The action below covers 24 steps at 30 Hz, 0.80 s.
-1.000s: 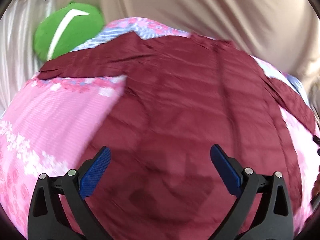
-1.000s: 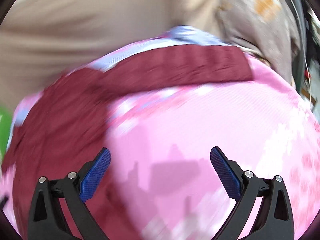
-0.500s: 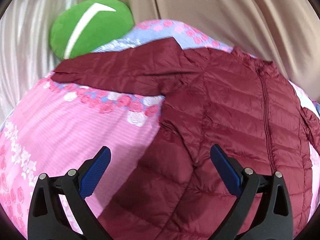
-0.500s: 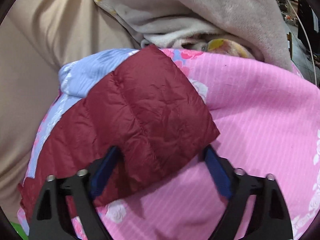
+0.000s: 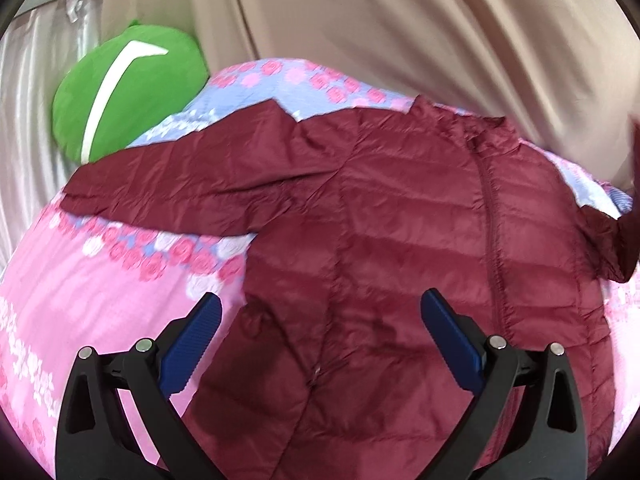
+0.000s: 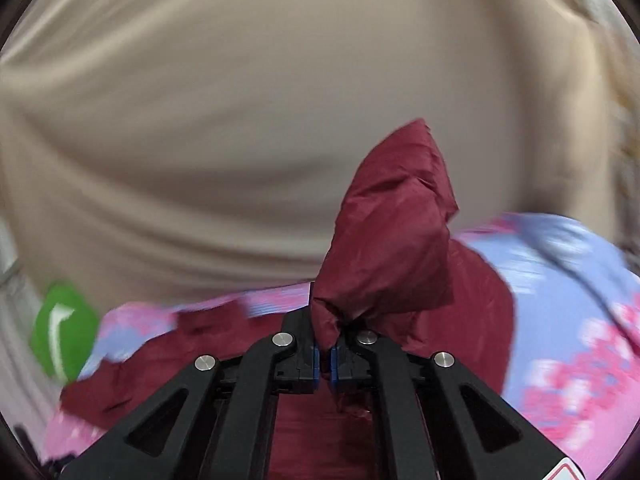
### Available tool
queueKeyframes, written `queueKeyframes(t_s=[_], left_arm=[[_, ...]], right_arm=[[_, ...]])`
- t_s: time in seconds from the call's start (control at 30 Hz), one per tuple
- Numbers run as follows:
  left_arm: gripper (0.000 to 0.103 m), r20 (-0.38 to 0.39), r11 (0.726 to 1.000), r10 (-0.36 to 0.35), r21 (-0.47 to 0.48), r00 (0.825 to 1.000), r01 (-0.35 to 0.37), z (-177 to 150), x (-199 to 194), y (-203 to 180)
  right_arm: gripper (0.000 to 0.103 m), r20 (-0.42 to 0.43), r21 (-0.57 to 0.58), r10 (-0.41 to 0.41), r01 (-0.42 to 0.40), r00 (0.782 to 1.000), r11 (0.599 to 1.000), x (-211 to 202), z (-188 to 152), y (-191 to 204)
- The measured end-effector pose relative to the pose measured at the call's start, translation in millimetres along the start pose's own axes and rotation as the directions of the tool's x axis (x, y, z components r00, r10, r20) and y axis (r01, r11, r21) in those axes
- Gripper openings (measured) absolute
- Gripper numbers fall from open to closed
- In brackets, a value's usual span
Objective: Fold large clothes
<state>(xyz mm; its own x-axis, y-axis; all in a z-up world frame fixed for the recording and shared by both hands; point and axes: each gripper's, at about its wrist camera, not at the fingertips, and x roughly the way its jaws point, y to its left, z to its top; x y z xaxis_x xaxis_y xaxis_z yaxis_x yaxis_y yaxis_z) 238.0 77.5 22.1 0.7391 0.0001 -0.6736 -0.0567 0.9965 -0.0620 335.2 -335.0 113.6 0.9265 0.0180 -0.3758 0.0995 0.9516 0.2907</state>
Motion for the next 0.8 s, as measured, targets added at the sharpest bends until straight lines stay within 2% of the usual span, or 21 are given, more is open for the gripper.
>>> queueKeyframes(t_s=[0.03,0.1,0.17,0.2,0.23,0.33,0.37,0.43,0.47,0.53,0.57,0.63,0.7,0.73,0.8], left_arm=[[0.097,0.01,1.0,-0.011,0.0,1.0,0.011,3,-2,-1],[0.098,0.023,1.0,-0.02,-0.002,1.0,0.021,6,-4,1],[0.098,0.027,1.0,-0.027,-0.009,0.999,0.028,9,-3,5],[0.097,0.027,1.0,-0.029,-0.012,0.999,0.029,9,-2,8],[0.097,0.024,0.999,-0.029,-0.017,0.999,0.029,10,1,12],[0.098,0.005,0.998,-0.048,-0.043,0.999,0.048,11,10,25],[0.098,-0.004,0.997,-0.056,-0.053,0.998,0.056,11,13,28],[0.098,-0.029,0.99,-0.11,-0.089,0.994,0.107,13,24,36],[0.098,-0.036,0.987,-0.126,-0.102,0.991,0.122,15,28,38],[0.098,-0.041,0.978,-0.174,-0.124,0.984,0.168,21,38,39],[0.097,-0.041,0.975,-0.19,-0.127,0.981,0.183,23,43,38],[0.098,-0.045,0.967,-0.228,-0.131,0.973,0.22,30,54,31],[0.098,-0.07,0.953,-0.278,-0.146,0.958,0.265,38,74,21],[0.098,-0.098,0.945,-0.305,-0.159,0.947,0.288,42,89,13],[0.097,-0.137,0.934,-0.334,-0.182,0.932,0.308,46,111,1]], right_arm=[[0.004,-0.033,-0.062,0.071,-0.073,0.997,0.995,15,-7,44],[0.004,-0.103,-0.137,0.166,-0.179,0.981,0.974,37,-28,103],[0.004,-0.189,-0.199,0.224,-0.26,0.956,0.945,64,-60,159],[0.004,-0.225,-0.212,0.24,-0.288,0.944,0.934,74,-72,175],[0.005,-0.282,-0.229,0.254,-0.321,0.925,0.919,90,-95,199],[0.015,-0.387,-0.29,0.22,-0.345,0.896,0.893,102,-158,243],[0.021,-0.412,-0.297,0.213,-0.352,0.886,0.888,109,-172,250],[0.022,-0.451,-0.294,0.224,-0.381,0.864,0.877,112,-191,256],[0.023,-0.45,-0.294,0.236,-0.392,0.861,0.872,109,-193,258],[0.037,-0.408,-0.294,0.257,-0.392,0.876,0.872,85,-184,242],[0.045,-0.366,-0.29,0.263,-0.378,0.893,0.879,72,-173,226],[0.049,-0.298,-0.28,0.235,-0.32,0.925,0.905,56,-148,194],[0.052,-0.232,-0.266,0.148,-0.209,0.961,0.941,41,-127,151],[0.052,-0.2,-0.251,0.078,-0.128,0.977,0.959,35,-116,122],[0.053,-0.179,-0.197,-0.012,-0.024,0.984,0.98,31,-99,78]])
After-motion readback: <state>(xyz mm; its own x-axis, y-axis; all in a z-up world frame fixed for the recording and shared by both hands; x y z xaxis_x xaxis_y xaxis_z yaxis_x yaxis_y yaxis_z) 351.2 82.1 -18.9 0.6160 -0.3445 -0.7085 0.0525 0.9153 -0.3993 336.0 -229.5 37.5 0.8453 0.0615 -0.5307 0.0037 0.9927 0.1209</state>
